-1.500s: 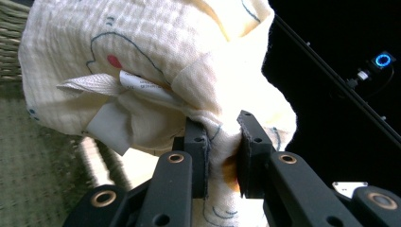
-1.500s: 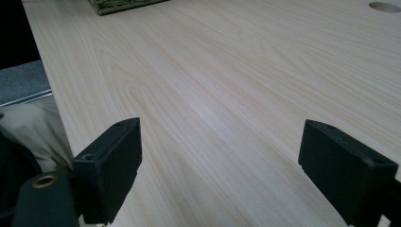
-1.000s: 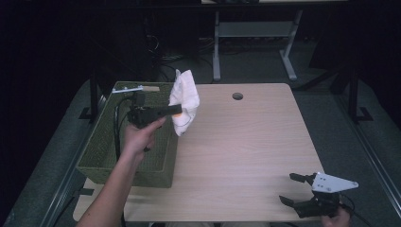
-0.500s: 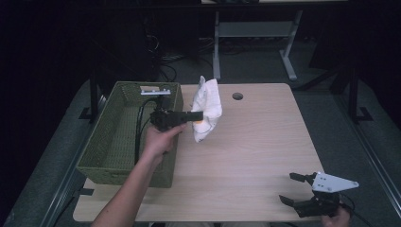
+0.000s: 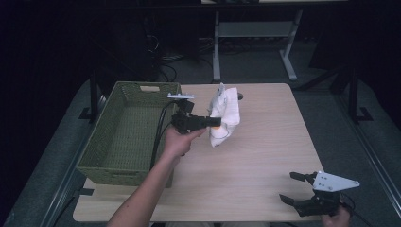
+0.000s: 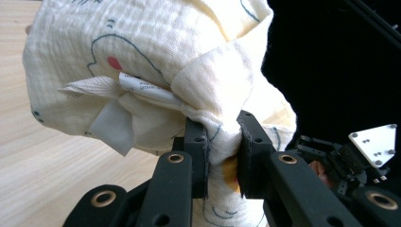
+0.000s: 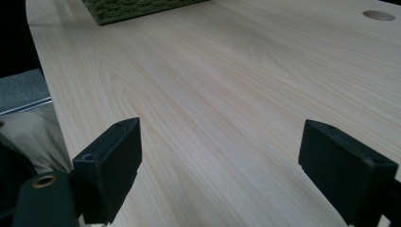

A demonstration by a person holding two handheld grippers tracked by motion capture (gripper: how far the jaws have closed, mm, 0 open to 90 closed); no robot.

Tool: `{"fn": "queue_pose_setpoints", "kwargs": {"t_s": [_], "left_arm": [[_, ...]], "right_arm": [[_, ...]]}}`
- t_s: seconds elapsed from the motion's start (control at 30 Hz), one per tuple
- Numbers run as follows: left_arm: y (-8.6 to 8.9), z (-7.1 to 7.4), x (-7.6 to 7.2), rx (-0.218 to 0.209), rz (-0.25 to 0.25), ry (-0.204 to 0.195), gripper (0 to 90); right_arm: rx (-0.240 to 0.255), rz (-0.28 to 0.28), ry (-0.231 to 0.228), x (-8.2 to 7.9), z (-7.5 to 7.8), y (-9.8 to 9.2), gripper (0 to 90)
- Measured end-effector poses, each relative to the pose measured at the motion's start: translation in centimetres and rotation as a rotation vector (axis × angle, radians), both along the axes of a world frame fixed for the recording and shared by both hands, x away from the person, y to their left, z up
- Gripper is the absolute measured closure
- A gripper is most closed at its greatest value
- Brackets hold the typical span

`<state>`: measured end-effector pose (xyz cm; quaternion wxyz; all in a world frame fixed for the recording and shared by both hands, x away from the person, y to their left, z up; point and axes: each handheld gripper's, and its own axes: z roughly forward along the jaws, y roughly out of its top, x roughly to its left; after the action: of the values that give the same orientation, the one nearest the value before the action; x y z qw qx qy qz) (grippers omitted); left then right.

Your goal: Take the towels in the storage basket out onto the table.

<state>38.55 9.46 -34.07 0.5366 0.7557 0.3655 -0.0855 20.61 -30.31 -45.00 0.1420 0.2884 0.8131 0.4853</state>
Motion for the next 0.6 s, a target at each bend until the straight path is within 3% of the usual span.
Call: {"fn": "queue_pose_setpoints", "kwargs": {"t_s": [0.6], "left_arm": [[-4.1,-3.4,0.4,0.089,0.013,0.036,77.0]], "right_arm": [[0.008,-0.001,-0.003,-0.1,0.1,-0.1,13.8]]}}
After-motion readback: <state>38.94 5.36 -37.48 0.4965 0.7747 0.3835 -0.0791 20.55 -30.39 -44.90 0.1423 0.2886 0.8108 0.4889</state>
